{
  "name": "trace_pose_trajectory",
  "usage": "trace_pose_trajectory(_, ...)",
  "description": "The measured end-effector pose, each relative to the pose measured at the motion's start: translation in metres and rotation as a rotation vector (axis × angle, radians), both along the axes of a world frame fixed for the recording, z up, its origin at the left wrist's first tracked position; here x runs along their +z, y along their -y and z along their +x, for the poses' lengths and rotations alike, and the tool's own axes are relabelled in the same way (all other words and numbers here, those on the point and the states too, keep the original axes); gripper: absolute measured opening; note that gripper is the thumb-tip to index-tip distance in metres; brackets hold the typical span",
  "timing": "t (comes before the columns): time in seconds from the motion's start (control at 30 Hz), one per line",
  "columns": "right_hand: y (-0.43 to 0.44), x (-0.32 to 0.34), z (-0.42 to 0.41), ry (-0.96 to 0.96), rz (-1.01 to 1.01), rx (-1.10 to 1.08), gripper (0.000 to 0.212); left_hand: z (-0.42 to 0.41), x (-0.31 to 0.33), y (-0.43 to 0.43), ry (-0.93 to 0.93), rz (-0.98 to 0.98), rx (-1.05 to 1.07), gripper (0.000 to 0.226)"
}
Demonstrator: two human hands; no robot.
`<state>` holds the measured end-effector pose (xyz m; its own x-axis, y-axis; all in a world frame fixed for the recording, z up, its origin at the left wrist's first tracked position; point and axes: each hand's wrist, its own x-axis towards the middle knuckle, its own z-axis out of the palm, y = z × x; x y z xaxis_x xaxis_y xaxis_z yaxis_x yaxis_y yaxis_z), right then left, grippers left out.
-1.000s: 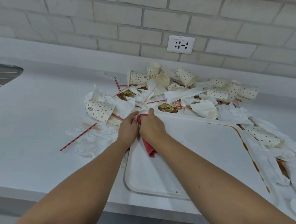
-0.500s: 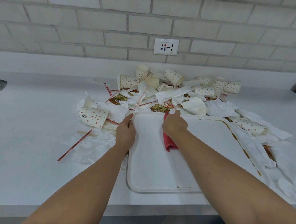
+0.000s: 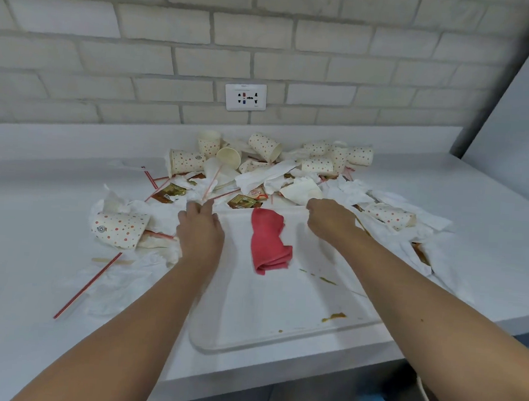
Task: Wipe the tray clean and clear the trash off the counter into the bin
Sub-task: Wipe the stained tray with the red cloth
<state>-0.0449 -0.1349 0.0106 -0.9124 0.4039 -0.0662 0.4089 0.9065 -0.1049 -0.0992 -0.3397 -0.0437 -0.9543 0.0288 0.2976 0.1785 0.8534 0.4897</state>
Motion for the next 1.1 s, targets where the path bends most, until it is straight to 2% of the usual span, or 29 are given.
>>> trace_pose_trajectory(0.1, -0.028, -0.011, 0.013, 0.004, -0.060, 0.013, 0.042, 0.004, 0.008, -0.035, -0.018, 0.004, -0.132, 0.036)
trace_pose_trajectory(0.27, -0.078, -0.030, 0.023, -0.096, -0.093, -0.052, 0.039, 0.006, 0.007, -0.084, 0.075, -0.078, -0.262, 0.034)
trace_pose_trajectory(0.43, -0.123, -0.053, 0.038, -0.174, -0.148, -0.105, 0.036, 0.006, -0.002, -0.100, 0.158, -0.104, -0.222, 0.037)
trace_pose_trajectory(0.6, -0.141, -0.073, 0.045, -0.290, -0.286, -0.014, 0.035, 0.009, -0.009, -0.112, 0.138, 0.012, -0.176, 0.035)
trace_pose_trajectory(0.77, -0.146, -0.080, 0.049, -0.486, -0.505, -0.061, 0.028, 0.023, -0.014, -0.133, 0.173, -0.056, -0.485, 0.037)
trace_pose_trajectory(0.93, -0.151, -0.087, 0.047, -0.508, -0.571, -0.064, 0.028, 0.025, -0.014, -0.124, 0.167, -0.213, -0.663, 0.042)
trace_pose_trajectory(1.0, -0.151, -0.089, 0.046, -0.499, -0.558, -0.057, 0.026, 0.022, -0.014, -0.115, 0.147, -0.277, -0.688, 0.043)
trace_pose_trajectory(1.1, -0.151, -0.089, 0.045, -0.474, -0.507, -0.051, 0.025, 0.005, -0.015, -0.111, 0.137, -0.282, -0.585, 0.043)
